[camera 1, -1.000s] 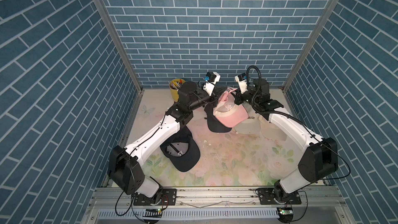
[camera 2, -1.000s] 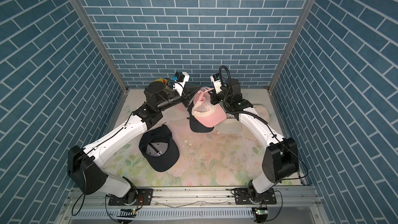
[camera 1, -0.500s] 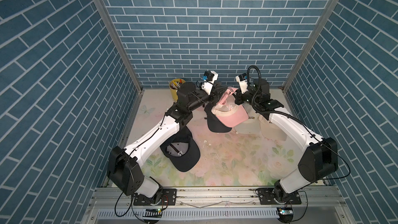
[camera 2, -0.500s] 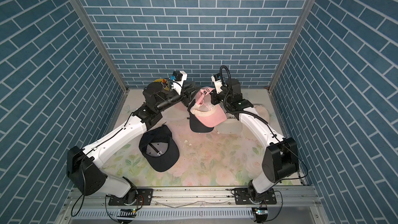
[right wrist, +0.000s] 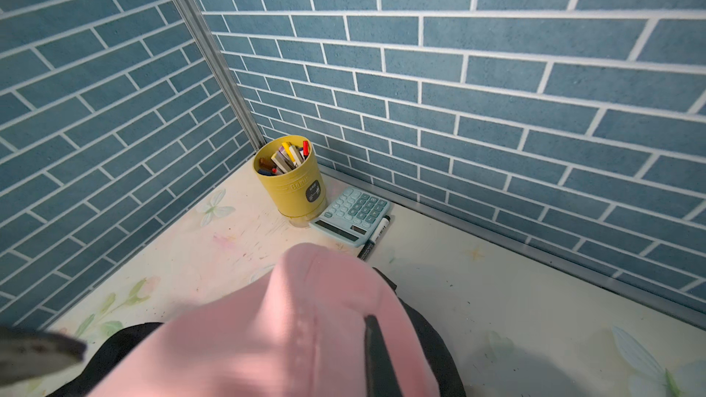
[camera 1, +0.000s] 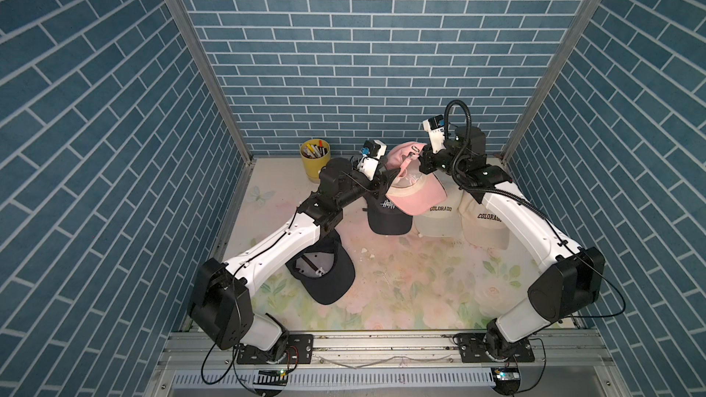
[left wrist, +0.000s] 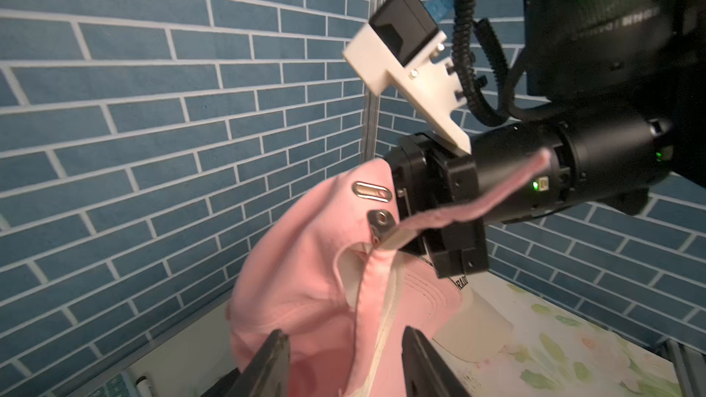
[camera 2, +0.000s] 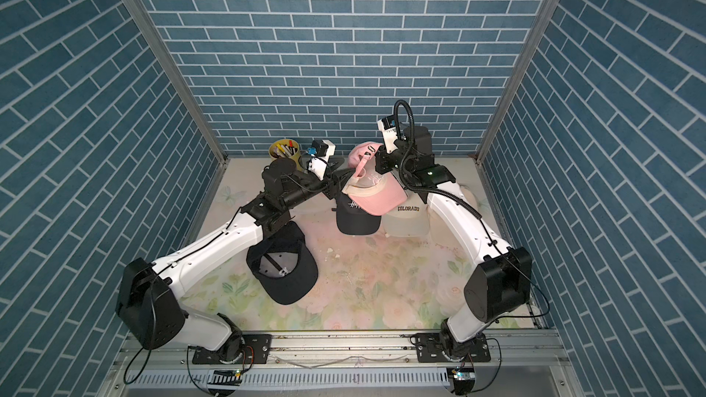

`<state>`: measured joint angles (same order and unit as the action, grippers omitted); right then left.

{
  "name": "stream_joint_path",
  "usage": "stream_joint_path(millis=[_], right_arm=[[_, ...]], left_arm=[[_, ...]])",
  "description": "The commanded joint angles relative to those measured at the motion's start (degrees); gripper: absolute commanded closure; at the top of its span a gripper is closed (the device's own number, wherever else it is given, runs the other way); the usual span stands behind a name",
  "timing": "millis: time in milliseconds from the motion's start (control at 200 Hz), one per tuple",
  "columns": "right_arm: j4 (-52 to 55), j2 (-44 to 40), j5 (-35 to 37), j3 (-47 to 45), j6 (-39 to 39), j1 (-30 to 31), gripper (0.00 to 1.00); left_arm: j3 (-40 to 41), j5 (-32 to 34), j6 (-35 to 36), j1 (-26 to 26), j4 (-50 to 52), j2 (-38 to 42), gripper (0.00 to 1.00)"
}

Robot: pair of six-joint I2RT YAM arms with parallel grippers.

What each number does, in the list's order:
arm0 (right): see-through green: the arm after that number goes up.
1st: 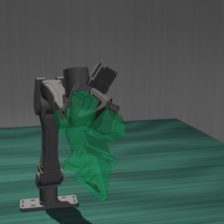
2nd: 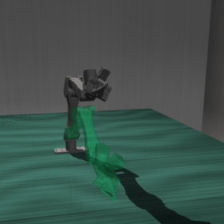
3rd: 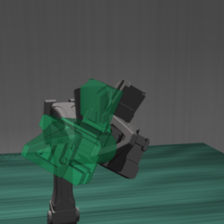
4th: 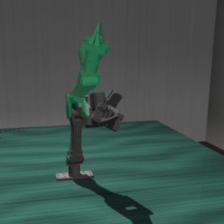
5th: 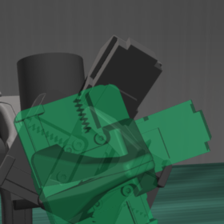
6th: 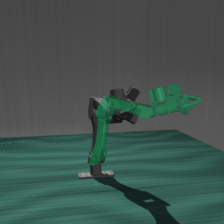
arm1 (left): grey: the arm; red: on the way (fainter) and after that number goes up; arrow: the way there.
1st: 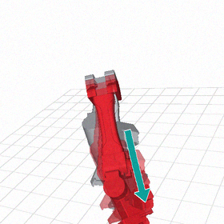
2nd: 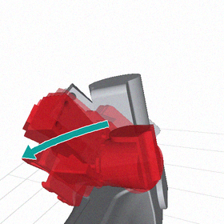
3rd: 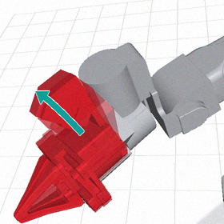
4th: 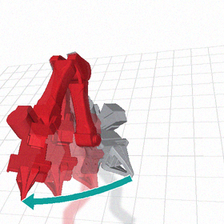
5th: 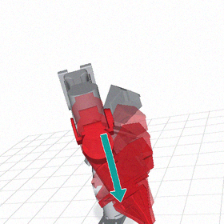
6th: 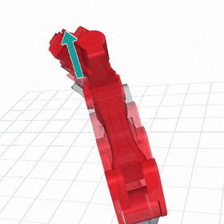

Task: Open the adjustable buckle of the baseball cap
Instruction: Open the adjustable buckle on the baseball cap, then pull the adjustable strap on the baseball cap.

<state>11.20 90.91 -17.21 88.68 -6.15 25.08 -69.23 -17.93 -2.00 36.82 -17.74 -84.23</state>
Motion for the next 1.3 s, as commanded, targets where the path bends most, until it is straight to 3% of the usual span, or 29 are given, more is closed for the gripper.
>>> stream_joint_path(millis=[0, 150, 560, 710, 945, 1160, 1295], right_arm=[[0.73, 0.22, -0.4, 2.7, -1.58, 0.48, 1.0], [1.54, 0.78, -3.91, 4.2, 0.03, 0.85, 1.0], [3.22, 1.54, -3.95, 5.39, 2.11, 1.79, 1.0], [3.25, 2.14, -3.3, 5.58, 2.44, 1.85, 1.0], [3.39, 2.86, -3.07, 5.98, 2.96, 1.9, 1.0], [0.66, 1.06, -3.88, 2.01, 8.8, 1.8, 1.0], [-5.45, -2.76, -6.03, -4.89, 16.11, 1.77, 0.81]], left_arm=[[0.43, -1.5, 0.61, 0.8, -2.73, -0.6, 0.44], [-1.47, -2.75, 1.9, 0.95, -2.73, -2.65, 0.4], [-7.17, -4.71, 3.84, 0.97, -2.91, -7.99, 0.41], [-9.4, -9.41, 3.58, 0.97, -1.58, -8.98, 0.64], [-10.38, -10.75, 3.44, 0.46, -0.95, -8.58, 0.97], [-11.03, -16.77, -0.2, -1.24, -1.32, -8.23, 1.0], [-11.43, -22.14, -4.36, -2.87, -3.06, -8.05, 1.0]])
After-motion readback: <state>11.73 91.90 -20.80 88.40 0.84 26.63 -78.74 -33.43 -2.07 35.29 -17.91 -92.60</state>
